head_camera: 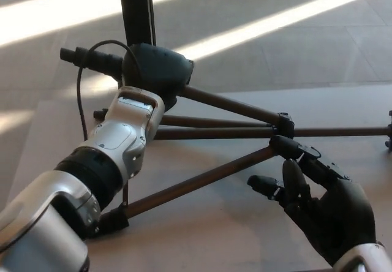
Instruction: Use both hands of the robot to pick up the tripod lying in the middle of the desk and make it stand upright on the desk
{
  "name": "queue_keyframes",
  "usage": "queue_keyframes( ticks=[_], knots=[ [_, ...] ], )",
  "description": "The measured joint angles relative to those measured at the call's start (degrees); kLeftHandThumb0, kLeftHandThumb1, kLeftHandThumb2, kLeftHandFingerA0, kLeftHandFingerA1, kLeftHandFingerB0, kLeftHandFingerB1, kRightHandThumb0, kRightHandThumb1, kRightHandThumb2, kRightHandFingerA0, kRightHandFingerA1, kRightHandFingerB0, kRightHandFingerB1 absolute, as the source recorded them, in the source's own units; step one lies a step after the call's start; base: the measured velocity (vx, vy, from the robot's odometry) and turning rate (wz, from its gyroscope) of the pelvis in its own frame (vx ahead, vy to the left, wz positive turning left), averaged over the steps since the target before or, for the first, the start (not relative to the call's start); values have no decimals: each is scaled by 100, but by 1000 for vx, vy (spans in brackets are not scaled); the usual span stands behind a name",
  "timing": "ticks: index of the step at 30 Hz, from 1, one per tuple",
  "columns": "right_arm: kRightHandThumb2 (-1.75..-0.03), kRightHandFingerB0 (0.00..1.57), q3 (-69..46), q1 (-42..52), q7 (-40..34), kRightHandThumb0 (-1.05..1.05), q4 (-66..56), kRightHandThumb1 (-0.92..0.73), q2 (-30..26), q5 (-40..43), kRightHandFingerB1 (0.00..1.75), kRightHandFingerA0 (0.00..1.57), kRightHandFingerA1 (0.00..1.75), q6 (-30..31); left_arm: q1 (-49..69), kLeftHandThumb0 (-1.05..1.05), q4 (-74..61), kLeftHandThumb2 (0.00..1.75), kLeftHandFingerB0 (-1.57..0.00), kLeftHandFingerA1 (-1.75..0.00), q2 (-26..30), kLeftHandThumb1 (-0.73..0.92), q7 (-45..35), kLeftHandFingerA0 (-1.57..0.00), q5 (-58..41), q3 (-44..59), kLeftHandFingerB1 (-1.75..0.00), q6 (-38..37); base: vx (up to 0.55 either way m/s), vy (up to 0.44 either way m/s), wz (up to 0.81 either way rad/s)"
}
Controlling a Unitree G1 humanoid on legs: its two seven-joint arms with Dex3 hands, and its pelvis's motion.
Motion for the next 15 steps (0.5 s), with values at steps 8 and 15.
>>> queue_keyframes(
  ticks=[8,15],
  knots=[
    [-67,36,-11,-919,-179,-55,1105,-91,395,18,50,50,72,642,-158,-20,149,60,-74,-165,-594,55,29,-82,-101,384,-130,-22,0,0,0],
    [-66,39,-164,-1854,-421,-55,2413,-87,679,-12,56,52,84,1076,-296,-16,213,67,-67,-174,-948,59,34,-79,-174,771,-150,-48,0,0,0]
  ],
)
